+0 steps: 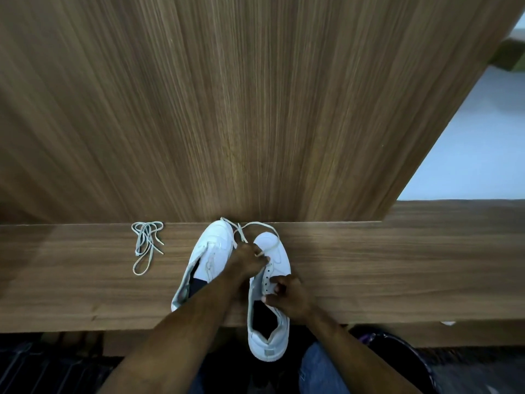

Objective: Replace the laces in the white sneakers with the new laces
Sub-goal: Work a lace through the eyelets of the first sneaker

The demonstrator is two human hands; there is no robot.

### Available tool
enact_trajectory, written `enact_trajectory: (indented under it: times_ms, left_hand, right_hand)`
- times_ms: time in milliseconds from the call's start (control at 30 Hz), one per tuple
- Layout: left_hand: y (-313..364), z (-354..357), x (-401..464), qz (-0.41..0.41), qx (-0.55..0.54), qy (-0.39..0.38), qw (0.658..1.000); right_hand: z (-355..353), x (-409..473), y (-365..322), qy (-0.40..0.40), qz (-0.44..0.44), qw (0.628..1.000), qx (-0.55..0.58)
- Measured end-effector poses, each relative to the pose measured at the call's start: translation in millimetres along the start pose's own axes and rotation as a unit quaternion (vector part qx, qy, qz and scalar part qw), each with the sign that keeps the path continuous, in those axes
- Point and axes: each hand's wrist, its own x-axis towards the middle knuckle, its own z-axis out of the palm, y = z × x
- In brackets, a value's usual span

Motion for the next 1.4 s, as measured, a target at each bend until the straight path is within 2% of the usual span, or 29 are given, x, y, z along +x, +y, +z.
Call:
enact_trajectory:
  times_ms: [133, 200, 267, 333, 400, 467, 533, 633, 767, 900, 1000, 1067, 1133, 1200, 1267, 1400]
  left_hand:
    - [24, -3, 4, 0.042, -0.024, -0.017, 0.999]
    - [43, -21, 0, 0.059, -0.143, -0.015, 0.988]
    - [62, -46, -7, 0.080, -0.208, -0.022, 0.975]
    - [84, -73, -14, 0.112, -0.190, -0.052, 0.974]
    - [103, -96, -18, 0.140, -0.149, -0.096, 0.974]
    - [119, -110, -21, 0.163, -0.129, -0.120, 0.971]
    - [125, -117, -21, 0.186, -0.108, -0.116, 0.970]
    - [117, -123, -17, 0.194, -0.087, -0.046, 0.976]
    - [91, -127, -11, 0.145, -0.098, 0.125, 0.977]
    - [68, -123, -18, 0.029, -0.120, 0.263, 0.957]
    - [61, -106, -31, 0.040, -0.048, 0.315, 0.947]
    - [64, -85, -43, 0.103, -0.094, 0.264, 0.954]
    - [69, -59, -54, 0.190, -0.196, 0.131, 0.953]
    - [74, -37, -62, 0.253, -0.254, 0.038, 0.933]
    - [75, -26, -62, 0.258, -0.281, -0.011, 0.924]
    - [63, -41, -61, 0.218, -0.219, -0.030, 0.950]
  right_hand:
    - [-2, 0, 0, -0.014, 0.018, 0.999, 0.048]
    - [-11, 3, -4, -0.009, 0.044, 0.990, 0.137]
    - [-24, 10, -10, 0.042, 0.044, 0.982, 0.181]
    - [-46, 17, -27, 0.122, -0.028, 0.977, 0.175]
    - [-71, 19, -56, 0.157, -0.114, 0.964, 0.180]
    - [-92, 19, -85, 0.131, -0.175, 0.954, 0.206]
    - [-102, 22, -104, 0.098, -0.198, 0.957, 0.187]
    - [-105, 29, -105, 0.077, -0.158, 0.974, 0.144]
    - [-111, 22, -77, 0.077, -0.058, 0.990, 0.106]
    - [-124, 9, -61, 0.061, -0.011, 0.988, 0.138]
    - [-134, -5, -76, 0.039, -0.024, 0.980, 0.194]
    - [-138, -12, -90, 0.038, -0.038, 0.961, 0.271]
    - [-138, -15, -104, 0.027, -0.040, 0.943, 0.330]
    - [-135, -16, -112, 0.019, -0.023, 0.932, 0.362]
    - [-135, -16, -115, 0.033, -0.008, 0.927, 0.374]
    - [-144, -14, -103, 0.104, 0.020, 0.913, 0.395]
